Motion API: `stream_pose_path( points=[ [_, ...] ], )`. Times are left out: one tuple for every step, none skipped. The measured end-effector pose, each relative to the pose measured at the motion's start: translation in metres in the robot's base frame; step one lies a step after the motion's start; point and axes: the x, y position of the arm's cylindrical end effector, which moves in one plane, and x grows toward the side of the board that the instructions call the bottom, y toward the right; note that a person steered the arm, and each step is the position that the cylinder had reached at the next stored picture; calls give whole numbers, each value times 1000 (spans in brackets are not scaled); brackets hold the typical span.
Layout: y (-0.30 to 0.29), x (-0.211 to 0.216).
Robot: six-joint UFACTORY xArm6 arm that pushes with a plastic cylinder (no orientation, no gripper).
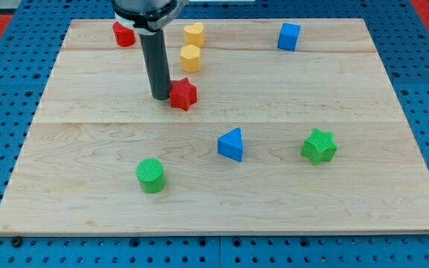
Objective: Slightly move the blue triangle towards the red star
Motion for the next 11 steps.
stream_pose_path(
  points=[
    [23, 0],
    [13, 20],
    [104, 42],
    [196, 60],
    [172, 121],
    [101, 127],
    [65, 112],
    [86, 111],
    [110, 111],
    [125, 111],
    [84, 109]
  ],
)
